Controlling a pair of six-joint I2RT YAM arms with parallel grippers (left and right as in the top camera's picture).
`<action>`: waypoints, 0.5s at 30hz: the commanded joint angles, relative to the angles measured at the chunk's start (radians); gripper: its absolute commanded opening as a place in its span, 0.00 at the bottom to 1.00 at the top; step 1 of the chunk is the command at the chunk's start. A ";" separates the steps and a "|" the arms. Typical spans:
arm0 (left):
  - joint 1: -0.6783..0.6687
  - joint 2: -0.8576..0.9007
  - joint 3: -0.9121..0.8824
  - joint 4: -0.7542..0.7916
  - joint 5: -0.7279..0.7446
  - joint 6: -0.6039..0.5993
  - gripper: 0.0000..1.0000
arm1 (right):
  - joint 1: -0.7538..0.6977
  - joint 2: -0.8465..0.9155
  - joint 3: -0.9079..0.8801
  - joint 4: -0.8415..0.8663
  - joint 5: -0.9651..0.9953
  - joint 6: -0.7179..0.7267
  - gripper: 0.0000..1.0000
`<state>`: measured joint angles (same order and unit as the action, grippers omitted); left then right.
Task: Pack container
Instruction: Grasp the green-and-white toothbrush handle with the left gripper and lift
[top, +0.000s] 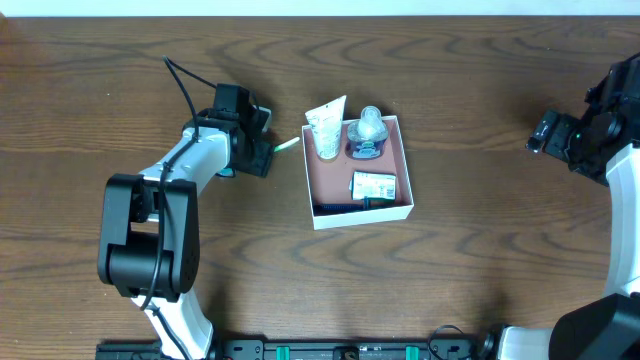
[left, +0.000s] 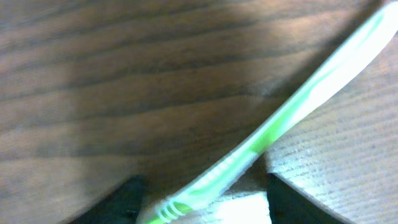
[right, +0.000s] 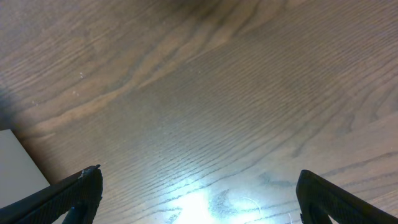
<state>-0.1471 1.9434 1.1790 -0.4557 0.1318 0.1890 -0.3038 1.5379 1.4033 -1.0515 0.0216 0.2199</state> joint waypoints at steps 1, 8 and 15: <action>-0.015 0.045 -0.038 -0.052 0.018 -0.106 0.45 | -0.003 0.002 0.003 0.000 0.000 0.011 0.99; -0.028 0.045 -0.038 -0.111 0.018 -0.220 0.38 | -0.003 0.002 0.003 0.000 0.000 0.011 0.99; -0.029 0.045 -0.038 -0.218 0.022 -0.281 0.38 | -0.003 0.002 0.003 0.000 0.000 0.011 0.99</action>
<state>-0.1734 1.9316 1.1881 -0.6254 0.1299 -0.0330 -0.3035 1.5379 1.4033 -1.0512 0.0219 0.2199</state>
